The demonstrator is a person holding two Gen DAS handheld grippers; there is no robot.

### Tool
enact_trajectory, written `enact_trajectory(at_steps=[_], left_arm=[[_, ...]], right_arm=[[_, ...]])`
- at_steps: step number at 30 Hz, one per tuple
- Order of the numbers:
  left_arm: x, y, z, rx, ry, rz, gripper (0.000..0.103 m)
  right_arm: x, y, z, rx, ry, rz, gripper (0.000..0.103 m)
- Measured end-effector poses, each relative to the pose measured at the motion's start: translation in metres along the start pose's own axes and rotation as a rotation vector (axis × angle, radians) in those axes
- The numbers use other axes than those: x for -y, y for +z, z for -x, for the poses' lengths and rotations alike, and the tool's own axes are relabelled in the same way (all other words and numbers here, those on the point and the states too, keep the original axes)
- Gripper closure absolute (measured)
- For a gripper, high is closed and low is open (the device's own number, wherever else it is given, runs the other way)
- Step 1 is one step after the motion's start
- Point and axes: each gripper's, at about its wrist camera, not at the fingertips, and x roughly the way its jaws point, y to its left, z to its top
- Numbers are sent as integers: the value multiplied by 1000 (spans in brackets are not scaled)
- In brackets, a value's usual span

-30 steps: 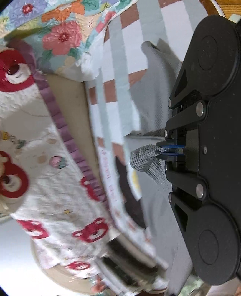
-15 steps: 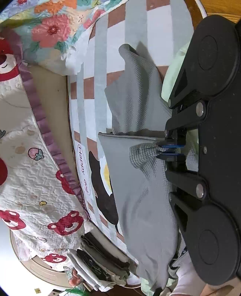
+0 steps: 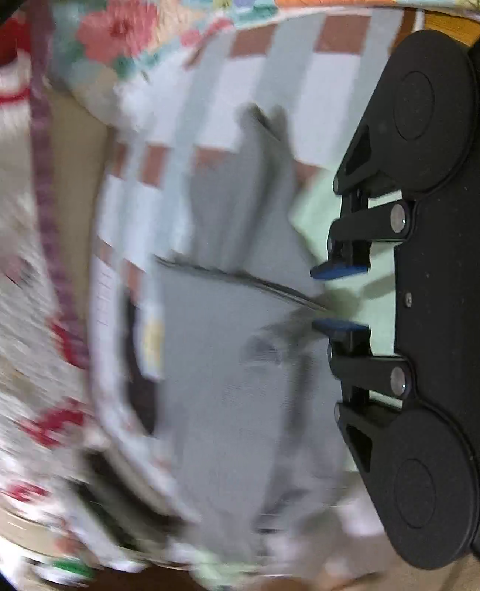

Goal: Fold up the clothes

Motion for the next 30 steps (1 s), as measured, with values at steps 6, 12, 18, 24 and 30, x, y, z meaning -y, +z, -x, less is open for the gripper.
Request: enact_trajectory(at_steps=[6, 12, 18, 24, 30], left_arm=[[-33, 67, -61, 126, 46, 98, 62], [-85, 98, -136, 49, 54, 255, 63], [-106, 99, -161, 24, 37, 325, 62], [-121, 107, -179, 9, -6, 409, 100], [-117, 110, -177, 41, 69, 332, 98]], right_arm=[[3, 72, -77, 80, -37, -72, 62], [19, 118, -173, -94, -17, -248, 62], [48, 132, -200, -182, 74, -495, 57], [74, 131, -226, -307, 169, -602, 56], [78, 132, -233, -261, 144, -548, 57]])
